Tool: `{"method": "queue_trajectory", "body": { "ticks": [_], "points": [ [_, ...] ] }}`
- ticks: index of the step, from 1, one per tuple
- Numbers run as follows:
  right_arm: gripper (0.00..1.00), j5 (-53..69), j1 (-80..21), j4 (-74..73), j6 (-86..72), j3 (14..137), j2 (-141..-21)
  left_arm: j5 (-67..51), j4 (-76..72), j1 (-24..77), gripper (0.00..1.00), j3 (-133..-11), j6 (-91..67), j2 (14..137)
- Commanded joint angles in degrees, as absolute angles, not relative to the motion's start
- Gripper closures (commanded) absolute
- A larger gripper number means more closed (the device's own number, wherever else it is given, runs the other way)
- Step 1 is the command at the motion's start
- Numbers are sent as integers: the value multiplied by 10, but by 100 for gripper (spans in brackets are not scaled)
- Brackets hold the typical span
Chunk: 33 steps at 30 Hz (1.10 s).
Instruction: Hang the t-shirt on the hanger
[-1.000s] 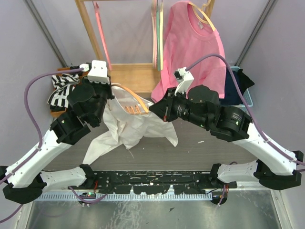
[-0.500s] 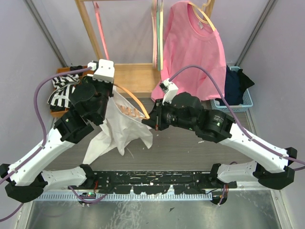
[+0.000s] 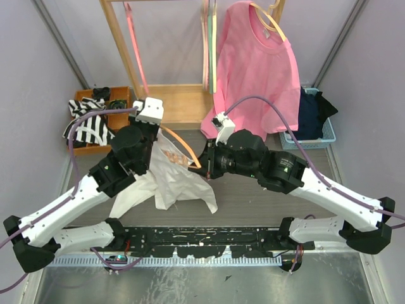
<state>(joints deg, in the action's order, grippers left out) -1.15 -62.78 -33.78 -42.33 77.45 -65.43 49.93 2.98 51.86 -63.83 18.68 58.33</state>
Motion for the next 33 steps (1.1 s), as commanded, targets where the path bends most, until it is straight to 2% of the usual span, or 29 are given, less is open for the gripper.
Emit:
{"method": "queue_trajectory", "body": {
  "ticks": [1,10,19,33],
  "points": [
    [99,3,-627,-290,-456,740,-610,535,-49,514,100,-585,172,571],
    [99,10,-627,-262,-494,627,-563,546,-110,515,100,-499,124,604],
    [99,18,-627,-223,-515,546,-558,534,-83,514,100,-532,102,597],
    [99,27,-627,-203,-515,549,-573,527,-74,514,100,-536,67,594]
  ]
}}
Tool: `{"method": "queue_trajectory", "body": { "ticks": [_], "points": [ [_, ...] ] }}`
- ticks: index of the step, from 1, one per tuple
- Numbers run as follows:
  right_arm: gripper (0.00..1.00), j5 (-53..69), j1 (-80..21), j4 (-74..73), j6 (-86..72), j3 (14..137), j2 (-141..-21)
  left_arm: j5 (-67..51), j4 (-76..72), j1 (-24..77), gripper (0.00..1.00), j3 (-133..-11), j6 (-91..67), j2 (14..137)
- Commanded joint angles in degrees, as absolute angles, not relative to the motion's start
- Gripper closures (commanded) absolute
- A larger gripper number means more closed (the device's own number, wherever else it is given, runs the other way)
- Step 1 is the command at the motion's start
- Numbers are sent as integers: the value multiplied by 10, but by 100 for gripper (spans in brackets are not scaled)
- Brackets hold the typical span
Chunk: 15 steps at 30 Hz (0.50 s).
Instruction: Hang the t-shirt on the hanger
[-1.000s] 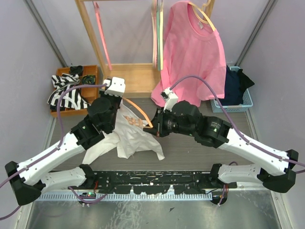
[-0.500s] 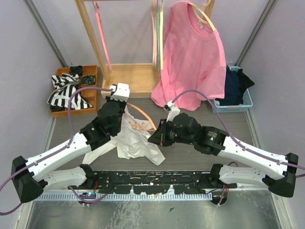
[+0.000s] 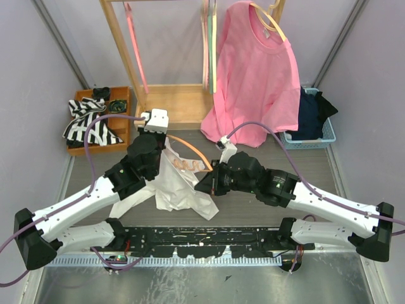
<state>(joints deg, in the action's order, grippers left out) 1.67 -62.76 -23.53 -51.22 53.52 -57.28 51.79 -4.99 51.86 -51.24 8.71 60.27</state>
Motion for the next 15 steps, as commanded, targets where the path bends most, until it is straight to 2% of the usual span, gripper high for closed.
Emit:
{"method": "queue_trajectory", "body": {
  "ticks": [1,15],
  "points": [
    [99,27,-627,-202,-516,550,-571,529,-75,515,100,-536,69,595],
    [99,-80,-627,-281,-513,575,-512,529,-62,514,100,-476,49,589]
  ]
}}
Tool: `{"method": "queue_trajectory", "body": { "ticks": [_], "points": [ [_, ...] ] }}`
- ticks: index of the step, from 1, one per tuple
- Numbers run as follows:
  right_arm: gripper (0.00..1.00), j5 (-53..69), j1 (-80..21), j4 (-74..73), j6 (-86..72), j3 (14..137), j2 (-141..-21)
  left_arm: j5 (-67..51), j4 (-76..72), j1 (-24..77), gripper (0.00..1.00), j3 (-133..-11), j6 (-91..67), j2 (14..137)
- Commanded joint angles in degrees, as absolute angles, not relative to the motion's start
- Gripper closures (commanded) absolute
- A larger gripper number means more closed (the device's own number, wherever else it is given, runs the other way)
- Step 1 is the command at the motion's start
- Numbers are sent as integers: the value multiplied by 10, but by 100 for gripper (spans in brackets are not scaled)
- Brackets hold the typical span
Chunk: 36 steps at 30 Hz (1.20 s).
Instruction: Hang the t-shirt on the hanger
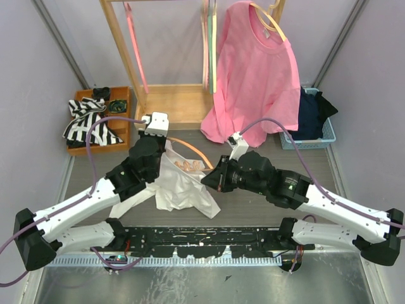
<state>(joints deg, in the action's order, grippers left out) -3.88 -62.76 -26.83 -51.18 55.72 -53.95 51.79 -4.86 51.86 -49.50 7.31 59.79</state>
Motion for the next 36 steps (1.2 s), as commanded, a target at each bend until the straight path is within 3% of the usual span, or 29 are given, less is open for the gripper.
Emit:
{"method": "queue_trajectory", "body": {
  "ticks": [1,21,33,36],
  "points": [
    [99,-83,-627,-281,-516,572,-508,529,-62,515,100,-470,46,590],
    [99,-223,-626,-423,-492,611,-461,514,-49,538,100,-416,-35,616],
    [99,-185,-626,-433,-513,491,-434,511,-33,605,100,-431,-39,624],
    [94,-181,-626,-450,-520,480,-422,520,-18,630,100,-428,-51,620]
  ]
}}
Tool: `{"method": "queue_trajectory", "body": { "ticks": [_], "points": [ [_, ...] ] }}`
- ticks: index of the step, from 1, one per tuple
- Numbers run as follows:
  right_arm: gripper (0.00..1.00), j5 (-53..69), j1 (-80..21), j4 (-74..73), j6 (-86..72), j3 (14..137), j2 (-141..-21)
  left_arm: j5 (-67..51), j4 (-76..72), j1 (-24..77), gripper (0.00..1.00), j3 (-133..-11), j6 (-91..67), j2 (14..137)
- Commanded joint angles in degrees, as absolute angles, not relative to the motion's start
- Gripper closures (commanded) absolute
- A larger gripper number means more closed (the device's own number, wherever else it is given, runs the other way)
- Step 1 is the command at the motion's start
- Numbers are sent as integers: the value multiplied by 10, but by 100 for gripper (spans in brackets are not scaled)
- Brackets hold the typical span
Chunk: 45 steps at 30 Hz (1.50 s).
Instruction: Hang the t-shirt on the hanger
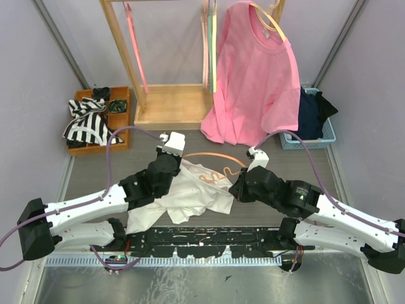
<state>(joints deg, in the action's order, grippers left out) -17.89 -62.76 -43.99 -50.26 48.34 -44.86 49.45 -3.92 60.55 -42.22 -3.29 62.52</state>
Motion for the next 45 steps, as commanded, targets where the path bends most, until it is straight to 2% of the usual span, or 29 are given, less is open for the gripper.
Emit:
{"method": "queue_trajectory", "body": {
  "ticks": [1,6,8,13,17,21,28,36,44,45],
  "points": [
    [90,-180,-626,-456,-522,477,-418,521,-14,638,100,-427,-56,617],
    [64,-151,-626,-464,-518,486,-400,535,-1,675,100,-429,-66,611],
    [57,-134,-626,-463,-508,504,-394,541,4,688,100,-432,-68,611],
    [47,-142,-626,-471,-458,558,-421,558,18,717,100,-435,-73,605],
    [43,-187,-626,-456,-386,597,-491,572,34,735,100,-437,-72,597],
    [32,-243,-623,-405,-349,627,-572,574,47,742,100,-433,-80,587],
    [31,-271,-582,-310,-221,618,-645,557,73,745,100,-433,-78,573],
    [30,-236,-577,-126,41,511,-591,525,123,744,100,-434,-95,550],
    [26,-218,-591,36,225,391,-570,511,138,744,100,-433,-88,528],
    [20,-213,-601,81,254,362,-567,507,140,745,100,-432,-88,524]
  ]
}}
